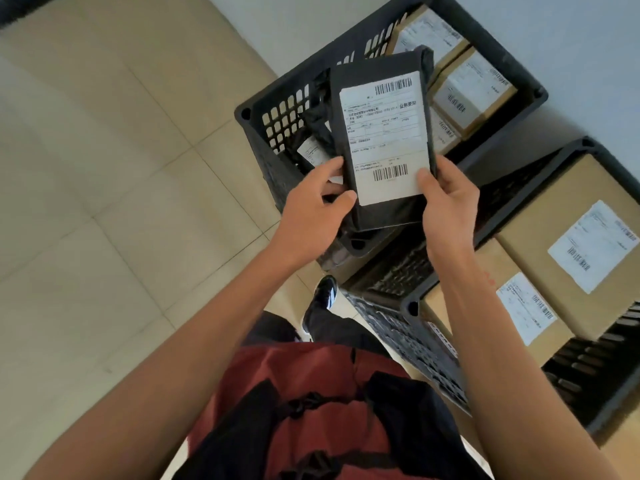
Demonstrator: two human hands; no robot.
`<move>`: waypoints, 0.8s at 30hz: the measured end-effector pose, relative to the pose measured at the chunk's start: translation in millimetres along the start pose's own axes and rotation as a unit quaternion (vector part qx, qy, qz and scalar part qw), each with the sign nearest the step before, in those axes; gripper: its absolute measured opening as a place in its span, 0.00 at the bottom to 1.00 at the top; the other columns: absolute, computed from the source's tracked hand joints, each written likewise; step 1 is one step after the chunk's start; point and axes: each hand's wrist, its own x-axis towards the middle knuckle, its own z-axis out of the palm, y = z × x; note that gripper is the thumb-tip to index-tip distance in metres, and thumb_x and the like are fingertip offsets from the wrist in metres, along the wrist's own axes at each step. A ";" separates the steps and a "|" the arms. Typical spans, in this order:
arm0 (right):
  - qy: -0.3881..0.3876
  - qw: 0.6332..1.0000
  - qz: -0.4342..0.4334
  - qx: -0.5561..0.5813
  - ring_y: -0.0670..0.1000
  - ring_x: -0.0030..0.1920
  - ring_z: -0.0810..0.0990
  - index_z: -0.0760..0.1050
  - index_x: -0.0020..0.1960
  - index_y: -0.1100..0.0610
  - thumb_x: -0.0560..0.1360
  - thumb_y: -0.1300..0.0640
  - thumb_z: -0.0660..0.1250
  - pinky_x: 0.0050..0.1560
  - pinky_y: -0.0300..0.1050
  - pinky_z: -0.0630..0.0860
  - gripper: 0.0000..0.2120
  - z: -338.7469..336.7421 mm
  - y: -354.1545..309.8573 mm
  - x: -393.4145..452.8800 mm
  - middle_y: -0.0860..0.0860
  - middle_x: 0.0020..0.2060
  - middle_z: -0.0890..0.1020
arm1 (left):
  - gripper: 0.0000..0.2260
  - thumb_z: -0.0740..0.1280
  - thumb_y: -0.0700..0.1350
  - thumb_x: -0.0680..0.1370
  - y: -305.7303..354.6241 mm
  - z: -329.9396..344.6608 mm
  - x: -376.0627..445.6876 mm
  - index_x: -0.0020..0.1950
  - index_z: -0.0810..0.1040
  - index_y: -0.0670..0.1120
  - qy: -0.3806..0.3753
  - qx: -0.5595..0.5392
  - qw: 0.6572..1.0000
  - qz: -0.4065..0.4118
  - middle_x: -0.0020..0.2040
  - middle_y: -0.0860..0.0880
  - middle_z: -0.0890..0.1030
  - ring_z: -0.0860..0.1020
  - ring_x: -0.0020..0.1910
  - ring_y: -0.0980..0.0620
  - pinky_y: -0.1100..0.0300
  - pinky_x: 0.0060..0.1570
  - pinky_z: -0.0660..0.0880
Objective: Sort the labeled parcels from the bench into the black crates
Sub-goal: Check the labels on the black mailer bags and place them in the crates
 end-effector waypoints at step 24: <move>-0.210 0.956 0.108 -0.176 0.44 0.55 0.84 0.82 0.65 0.55 0.82 0.68 0.63 0.64 0.45 0.79 0.17 99.0 91.2 139.5 0.45 0.53 0.86 | 0.08 0.60 0.38 0.82 -8.3 -15.8 137.8 0.52 0.76 0.49 -0.004 -0.362 0.817 -0.449 0.50 0.45 0.81 0.78 0.46 0.46 0.51 0.49 0.71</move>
